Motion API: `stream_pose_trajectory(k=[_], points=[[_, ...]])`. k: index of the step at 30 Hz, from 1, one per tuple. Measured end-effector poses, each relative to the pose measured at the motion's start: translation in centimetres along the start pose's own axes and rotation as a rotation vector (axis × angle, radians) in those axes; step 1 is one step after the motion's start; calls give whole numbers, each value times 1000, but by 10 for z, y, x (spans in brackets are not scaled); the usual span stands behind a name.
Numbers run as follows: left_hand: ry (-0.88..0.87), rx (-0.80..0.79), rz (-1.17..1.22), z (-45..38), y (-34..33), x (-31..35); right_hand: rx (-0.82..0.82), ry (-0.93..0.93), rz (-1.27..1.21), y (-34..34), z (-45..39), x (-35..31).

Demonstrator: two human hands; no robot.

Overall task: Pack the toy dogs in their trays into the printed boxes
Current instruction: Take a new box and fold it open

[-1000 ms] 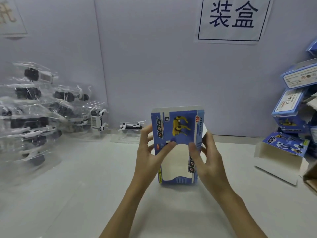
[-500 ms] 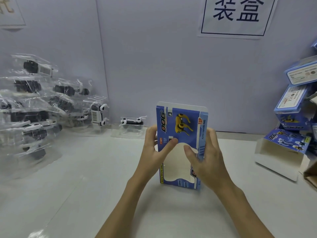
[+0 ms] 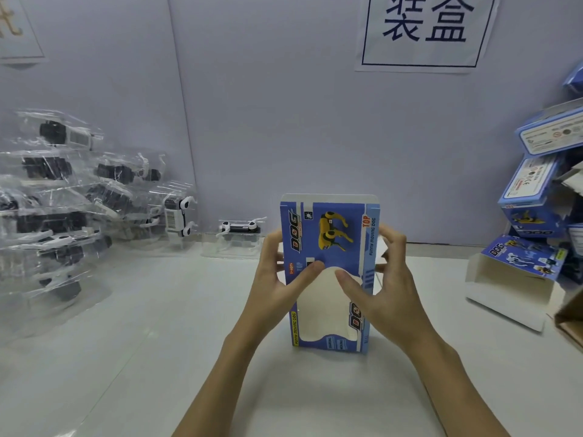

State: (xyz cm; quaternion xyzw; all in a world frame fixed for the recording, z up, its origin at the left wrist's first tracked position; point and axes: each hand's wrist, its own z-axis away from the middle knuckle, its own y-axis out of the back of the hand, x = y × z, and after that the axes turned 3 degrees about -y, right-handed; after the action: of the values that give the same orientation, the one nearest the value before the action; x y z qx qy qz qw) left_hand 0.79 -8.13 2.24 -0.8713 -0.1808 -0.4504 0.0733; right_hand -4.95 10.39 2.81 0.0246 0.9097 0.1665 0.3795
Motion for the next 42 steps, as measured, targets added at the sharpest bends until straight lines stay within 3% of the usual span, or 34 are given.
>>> stream_pose_trajectory(k=[5, 11, 17, 22, 24, 28, 32, 35, 38, 42], points=[[-108, 224, -110, 0, -6, 0, -11, -110, -175, -17, 8, 2], [-179, 71, -172, 4, -2, -1, -105, -228, -305, -38, 10, -8], [-41, 45, 26, 5, -2, 9, -34, -229, -439, -17, -2, 6], [0, -265, -42, 11, -15, 9, -119, -311, -432, -12, -1, 14], [-24, -210, -64, 12, -18, 5, -22, -307, -494, -15, 1, 11], [-117, 56, -377, 10, -22, 1, 114, -143, -516, -20, 12, -5], [-191, -101, -460, 13, -20, -6, 15, -88, -338, -39, 18, -23], [-233, -43, -312, 10, -14, -9, 116, -135, -377, -28, 11, -19], [-90, 136, -106, 4, -16, -1, 121, -189, -419, -12, 7, -10], [-4, -12, -51, 3, -9, -4, 63, -192, -449, -5, 8, -7]])
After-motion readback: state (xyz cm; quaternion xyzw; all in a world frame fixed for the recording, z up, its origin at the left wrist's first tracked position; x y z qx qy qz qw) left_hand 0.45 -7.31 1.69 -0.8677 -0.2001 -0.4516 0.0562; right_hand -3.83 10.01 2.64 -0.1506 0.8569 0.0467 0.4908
